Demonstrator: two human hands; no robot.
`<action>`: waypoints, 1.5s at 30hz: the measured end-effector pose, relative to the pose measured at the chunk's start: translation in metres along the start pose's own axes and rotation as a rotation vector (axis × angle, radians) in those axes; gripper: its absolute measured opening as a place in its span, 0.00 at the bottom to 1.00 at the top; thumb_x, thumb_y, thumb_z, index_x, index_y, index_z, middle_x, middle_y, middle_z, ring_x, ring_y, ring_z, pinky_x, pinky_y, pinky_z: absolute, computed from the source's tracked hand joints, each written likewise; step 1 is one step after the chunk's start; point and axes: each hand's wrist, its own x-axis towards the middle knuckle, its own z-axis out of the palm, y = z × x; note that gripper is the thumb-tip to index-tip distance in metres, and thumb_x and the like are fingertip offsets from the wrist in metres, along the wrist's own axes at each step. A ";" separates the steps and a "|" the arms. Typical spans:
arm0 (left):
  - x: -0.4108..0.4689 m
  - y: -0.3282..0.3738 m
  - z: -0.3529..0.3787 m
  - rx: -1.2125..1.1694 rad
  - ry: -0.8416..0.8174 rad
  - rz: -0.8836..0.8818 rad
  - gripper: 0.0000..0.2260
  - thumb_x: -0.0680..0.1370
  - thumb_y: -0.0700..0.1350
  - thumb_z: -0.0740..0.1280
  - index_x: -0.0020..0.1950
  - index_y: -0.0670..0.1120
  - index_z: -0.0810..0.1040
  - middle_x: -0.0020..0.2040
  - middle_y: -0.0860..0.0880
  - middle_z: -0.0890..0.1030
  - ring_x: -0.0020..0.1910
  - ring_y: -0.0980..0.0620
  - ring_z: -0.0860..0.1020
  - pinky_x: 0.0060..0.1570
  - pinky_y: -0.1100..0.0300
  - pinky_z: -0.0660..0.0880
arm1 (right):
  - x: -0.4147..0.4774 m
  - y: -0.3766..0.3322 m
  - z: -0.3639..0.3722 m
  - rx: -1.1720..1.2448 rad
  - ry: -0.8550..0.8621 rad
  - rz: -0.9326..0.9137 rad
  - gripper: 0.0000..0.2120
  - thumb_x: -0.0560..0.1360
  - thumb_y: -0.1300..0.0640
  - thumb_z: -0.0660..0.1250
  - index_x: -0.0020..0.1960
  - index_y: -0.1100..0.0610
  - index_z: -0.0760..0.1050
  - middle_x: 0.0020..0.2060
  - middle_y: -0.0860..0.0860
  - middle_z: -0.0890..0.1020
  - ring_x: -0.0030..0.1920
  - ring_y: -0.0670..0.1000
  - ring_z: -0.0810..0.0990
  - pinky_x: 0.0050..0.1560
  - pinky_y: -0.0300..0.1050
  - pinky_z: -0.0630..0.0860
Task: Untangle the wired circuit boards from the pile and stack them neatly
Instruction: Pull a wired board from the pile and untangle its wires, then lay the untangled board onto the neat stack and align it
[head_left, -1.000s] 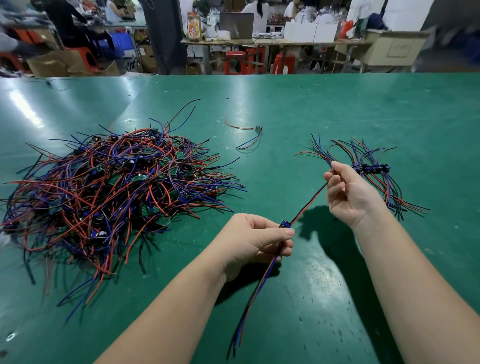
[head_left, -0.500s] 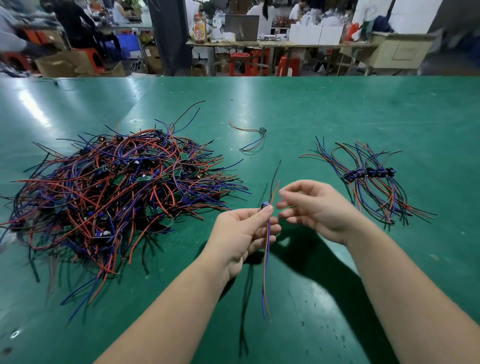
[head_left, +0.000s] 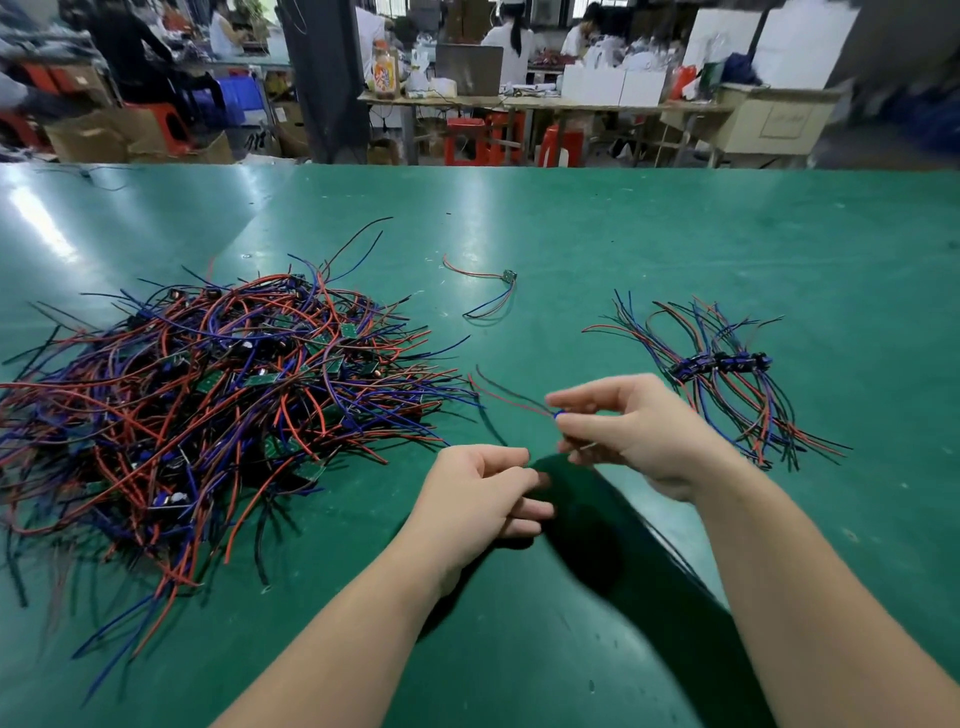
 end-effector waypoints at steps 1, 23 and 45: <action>0.001 0.000 0.000 -0.002 0.001 -0.011 0.11 0.75 0.35 0.67 0.58 0.39 0.76 0.43 0.41 0.83 0.34 0.51 0.83 0.33 0.60 0.79 | 0.003 -0.008 -0.009 0.062 0.075 -0.045 0.09 0.73 0.71 0.67 0.53 0.66 0.79 0.32 0.54 0.80 0.29 0.48 0.80 0.32 0.37 0.78; 0.005 0.000 -0.006 0.082 -0.077 -0.043 0.07 0.76 0.37 0.67 0.53 0.42 0.79 0.41 0.45 0.85 0.34 0.49 0.83 0.32 0.60 0.79 | 0.081 0.065 -0.198 -0.427 1.096 0.081 0.05 0.68 0.62 0.72 0.41 0.53 0.83 0.39 0.55 0.85 0.38 0.53 0.78 0.49 0.43 0.76; 0.003 0.002 -0.006 0.127 -0.067 -0.029 0.05 0.77 0.37 0.64 0.50 0.41 0.80 0.43 0.45 0.84 0.33 0.50 0.82 0.33 0.60 0.79 | 0.075 0.045 -0.169 -0.919 0.784 0.173 0.27 0.70 0.69 0.58 0.65 0.51 0.75 0.61 0.59 0.76 0.56 0.63 0.75 0.57 0.54 0.75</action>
